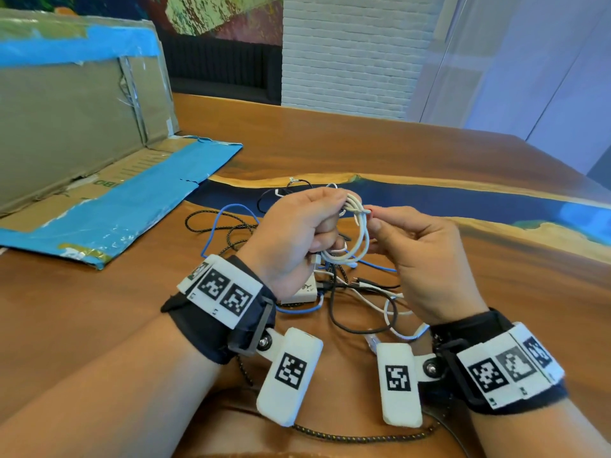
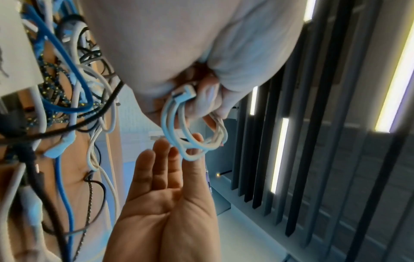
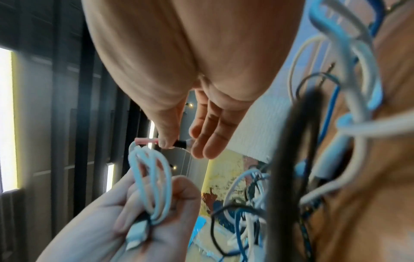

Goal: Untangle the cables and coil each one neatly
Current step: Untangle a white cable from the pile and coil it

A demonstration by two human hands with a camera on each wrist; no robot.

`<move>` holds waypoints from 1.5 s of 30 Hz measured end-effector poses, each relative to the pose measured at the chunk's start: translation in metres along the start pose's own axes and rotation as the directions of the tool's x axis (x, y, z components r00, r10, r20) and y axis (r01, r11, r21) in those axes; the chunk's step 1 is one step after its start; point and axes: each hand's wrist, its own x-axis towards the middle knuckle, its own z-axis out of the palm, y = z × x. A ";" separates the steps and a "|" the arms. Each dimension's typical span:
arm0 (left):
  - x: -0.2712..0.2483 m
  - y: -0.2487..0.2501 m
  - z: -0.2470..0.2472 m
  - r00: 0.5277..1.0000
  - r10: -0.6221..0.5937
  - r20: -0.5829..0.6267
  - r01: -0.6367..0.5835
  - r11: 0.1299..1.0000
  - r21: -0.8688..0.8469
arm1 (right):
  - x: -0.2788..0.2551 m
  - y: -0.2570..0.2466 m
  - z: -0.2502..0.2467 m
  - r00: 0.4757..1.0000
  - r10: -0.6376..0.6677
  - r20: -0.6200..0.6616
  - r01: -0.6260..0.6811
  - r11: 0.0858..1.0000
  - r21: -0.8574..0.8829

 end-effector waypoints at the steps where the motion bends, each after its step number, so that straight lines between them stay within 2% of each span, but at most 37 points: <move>1: 0.000 0.000 0.001 0.999 0.029 -0.040 -0.027 0.999 0.042 | -0.002 0.000 0.004 0.998 0.055 0.008 -0.055 0.995 0.084; 3: -0.002 0.001 0.006 0.991 0.078 -0.105 -0.066 0.991 0.116 | -0.004 0.002 0.011 0.987 0.151 0.050 -0.158 0.968 0.195; 5: -0.004 0.002 0.009 0.986 0.108 -0.123 -0.088 0.983 0.160 | -0.006 0.002 0.015 0.976 0.201 0.080 -0.214 0.948 0.234; 10: -0.003 -0.001 0.007 0.976 0.184 -0.120 -0.136 0.935 0.327 | -0.009 0.001 0.019 0.959 0.243 0.143 -0.279 0.895 0.349; 12: -0.003 -0.001 0.006 0.977 0.179 -0.112 -0.132 0.932 0.337 | -0.010 -0.001 0.019 0.962 0.228 0.149 -0.266 0.899 0.347; 18: 0.000 0.001 0.003 0.994 0.108 -0.031 -0.091 0.936 0.341 | -0.008 -0.003 0.018 0.980 0.198 0.003 -0.191 0.940 0.283; 21: 0.002 0.003 0.001 0.993 0.120 0.011 -0.116 0.925 0.363 | -0.007 -0.004 0.017 0.981 0.191 -0.015 -0.177 0.934 0.311; 25: 0.002 0.007 -0.003 0.989 0.148 0.000 -0.139 0.930 0.340 | -0.008 -0.005 0.019 0.986 0.164 -0.012 -0.148 0.920 0.363; 31: 0.002 0.006 -0.003 0.994 0.111 0.004 -0.107 0.950 0.292 | -0.004 -0.004 0.016 0.985 0.111 -0.129 -0.067 0.950 0.304; 38: 0.006 -0.005 -0.003 0.991 0.133 -0.031 -0.122 0.961 0.247 | 0.000 -0.005 0.014 0.969 0.156 -0.193 -0.069 0.917 0.394; 45: 0.009 -0.009 -0.003 0.979 0.182 -0.095 -0.151 0.952 0.266 | 0.001 -0.002 0.014 0.963 0.137 -0.231 -0.046 0.931 0.361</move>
